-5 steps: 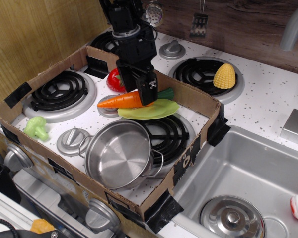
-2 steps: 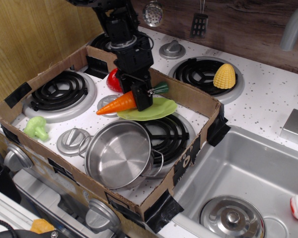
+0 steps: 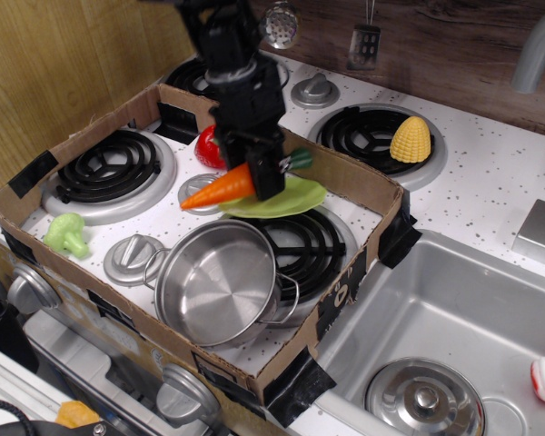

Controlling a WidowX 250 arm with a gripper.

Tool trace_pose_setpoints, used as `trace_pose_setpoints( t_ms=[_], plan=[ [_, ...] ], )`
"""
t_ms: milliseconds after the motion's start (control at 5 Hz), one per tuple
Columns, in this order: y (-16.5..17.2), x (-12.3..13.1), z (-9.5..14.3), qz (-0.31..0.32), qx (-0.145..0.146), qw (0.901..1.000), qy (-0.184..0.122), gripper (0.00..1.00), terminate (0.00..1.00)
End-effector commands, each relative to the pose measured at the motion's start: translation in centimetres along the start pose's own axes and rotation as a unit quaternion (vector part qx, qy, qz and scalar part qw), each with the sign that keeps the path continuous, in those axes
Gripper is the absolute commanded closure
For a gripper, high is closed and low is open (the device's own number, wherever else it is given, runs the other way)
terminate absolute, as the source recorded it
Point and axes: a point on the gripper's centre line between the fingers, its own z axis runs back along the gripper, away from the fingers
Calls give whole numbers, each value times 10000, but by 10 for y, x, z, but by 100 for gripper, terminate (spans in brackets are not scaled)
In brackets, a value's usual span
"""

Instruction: Take carrot off plate

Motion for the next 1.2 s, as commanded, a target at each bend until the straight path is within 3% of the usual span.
trace_pose_setpoints(
  t_ms=[0,200,400,1000],
  plan=[
    [11,-11,54,284,1092,9935,-137,100,0],
    [24,-20,67,501,1565,9863,-107,100,0],
    [40,-29,69,569,2178,9738,-320,100,0],
    [100,-61,53,635,3249,9377,-1056,100,0]
  ],
)
